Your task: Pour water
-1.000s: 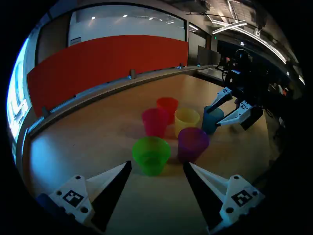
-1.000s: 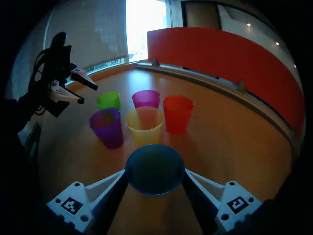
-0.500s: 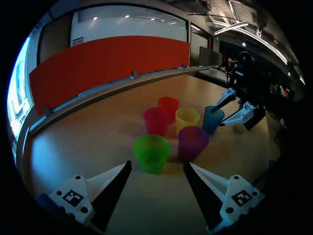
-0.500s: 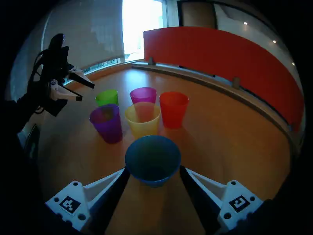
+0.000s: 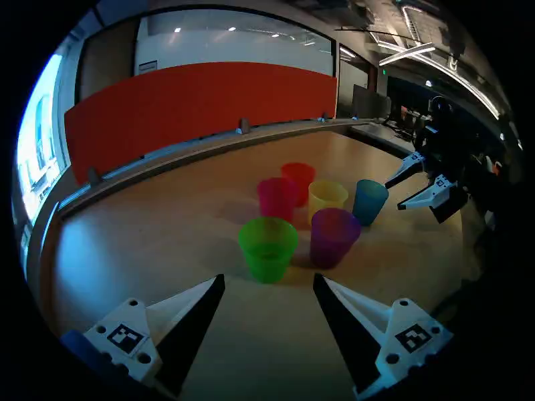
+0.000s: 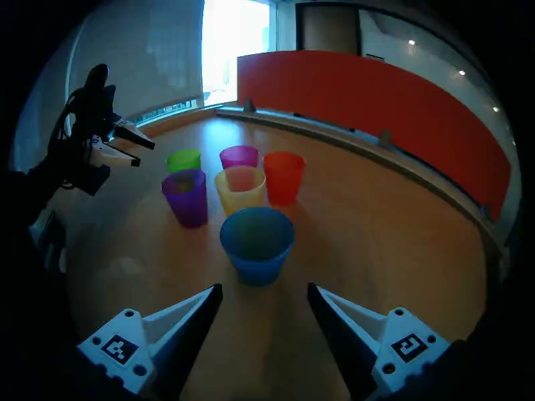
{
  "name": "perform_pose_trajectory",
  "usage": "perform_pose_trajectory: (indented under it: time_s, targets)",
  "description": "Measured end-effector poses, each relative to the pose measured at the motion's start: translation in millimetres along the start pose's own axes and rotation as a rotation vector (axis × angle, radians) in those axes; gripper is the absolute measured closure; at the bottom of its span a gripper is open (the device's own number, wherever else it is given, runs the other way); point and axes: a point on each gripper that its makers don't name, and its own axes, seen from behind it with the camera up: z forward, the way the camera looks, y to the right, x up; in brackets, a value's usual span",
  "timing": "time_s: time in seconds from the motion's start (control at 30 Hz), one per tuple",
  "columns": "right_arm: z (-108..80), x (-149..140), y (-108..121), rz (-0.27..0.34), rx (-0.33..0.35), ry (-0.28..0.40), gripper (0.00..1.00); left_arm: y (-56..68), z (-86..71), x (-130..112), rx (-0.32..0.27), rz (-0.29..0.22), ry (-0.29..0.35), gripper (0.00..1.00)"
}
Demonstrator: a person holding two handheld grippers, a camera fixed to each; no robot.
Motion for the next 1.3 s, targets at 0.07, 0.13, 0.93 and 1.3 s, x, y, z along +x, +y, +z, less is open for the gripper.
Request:
perform_pose_trajectory:
  time_s: [0.07,0.13,0.93,1.3]
  targets:
    - [-6.4,1,2,0.010,-0.012,0.012,0.02,-0.1,-2.8,-1,0.010,-0.004,0.008,0.02]
    - [-12.6,3,4,0.021,-0.025,0.027,0.02,-0.5,-6.1,-1,0.024,-0.007,0.019,0.02]
    - [-54.7,55,45,0.149,-0.275,0.319,0.02,-43.0,-55.5,9,0.334,-0.120,0.266,0.02]
    - [-72.5,94,68,0.181,-0.473,0.499,0.02,-55.2,-74.5,29,0.463,-0.169,0.410,0.02]
